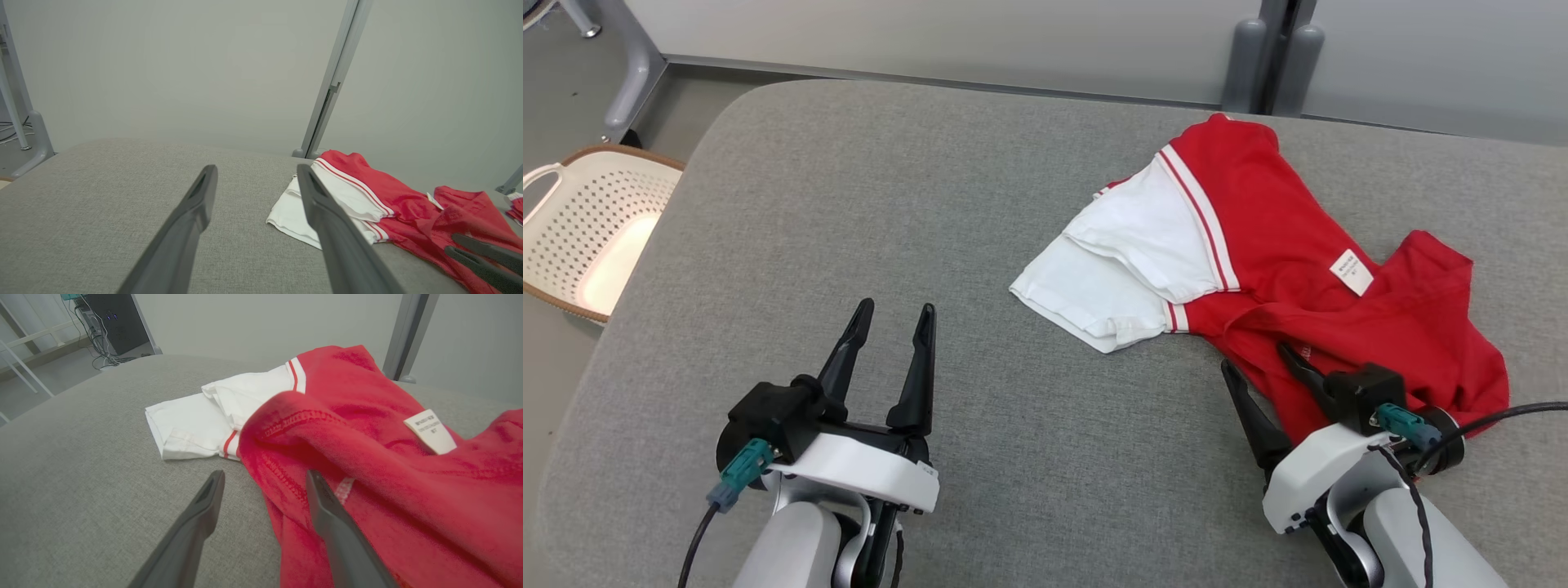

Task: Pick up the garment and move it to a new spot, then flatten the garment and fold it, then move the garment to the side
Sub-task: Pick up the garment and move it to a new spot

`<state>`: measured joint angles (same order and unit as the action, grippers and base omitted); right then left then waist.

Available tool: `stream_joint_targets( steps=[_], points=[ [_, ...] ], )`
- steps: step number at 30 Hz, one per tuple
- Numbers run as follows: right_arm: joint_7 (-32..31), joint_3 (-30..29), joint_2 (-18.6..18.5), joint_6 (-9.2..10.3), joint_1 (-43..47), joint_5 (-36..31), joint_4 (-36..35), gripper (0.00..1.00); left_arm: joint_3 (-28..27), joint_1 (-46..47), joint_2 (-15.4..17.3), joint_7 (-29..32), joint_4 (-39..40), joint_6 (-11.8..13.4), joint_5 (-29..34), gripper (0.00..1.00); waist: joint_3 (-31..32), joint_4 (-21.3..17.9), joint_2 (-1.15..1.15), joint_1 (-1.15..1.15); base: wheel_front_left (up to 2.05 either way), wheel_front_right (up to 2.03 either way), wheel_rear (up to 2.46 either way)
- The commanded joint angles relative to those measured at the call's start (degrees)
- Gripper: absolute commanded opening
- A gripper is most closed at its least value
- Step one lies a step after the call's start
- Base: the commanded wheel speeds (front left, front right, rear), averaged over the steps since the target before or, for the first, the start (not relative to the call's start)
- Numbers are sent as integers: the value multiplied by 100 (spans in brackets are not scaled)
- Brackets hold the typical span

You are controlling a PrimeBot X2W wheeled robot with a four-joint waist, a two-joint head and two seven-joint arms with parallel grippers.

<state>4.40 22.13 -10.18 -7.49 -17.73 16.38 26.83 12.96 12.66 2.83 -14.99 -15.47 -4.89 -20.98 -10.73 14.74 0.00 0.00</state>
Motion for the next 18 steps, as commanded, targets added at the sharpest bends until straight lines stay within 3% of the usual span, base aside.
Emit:
stream_joint_targets(
  steps=[1,13,14,15,16,18],
  points=[
    [-43,-10,-28,-1,-86,-77,109,100,16,103,18,-26,0,32,-45,100,-71,98,0,0,0,0,0],
    [71,-295,64,-1,-581,-347,802,100,251,84,18,-26,152,73,-362,100,-192,472,0,0,0,0,0],
    [75,-332,93,-1,-597,-326,839,80,271,80,17,-26,152,82,-377,100,-191,494,0,0,0,0,0],
    [88,-367,116,-1,-612,-302,860,35,288,75,19,-26,151,87,-382,100,-190,513,0,0,0,0,0],
    [107,-394,142,-1,-631,-276,873,0,304,70,18,-26,151,94,-396,100,-188,529,0,0,0,0,0],
    [132,-441,161,-1,-661,-242,902,0,326,60,17,-26,154,108,-426,100,-187,548,0,0,0,0,0]
  ],
)
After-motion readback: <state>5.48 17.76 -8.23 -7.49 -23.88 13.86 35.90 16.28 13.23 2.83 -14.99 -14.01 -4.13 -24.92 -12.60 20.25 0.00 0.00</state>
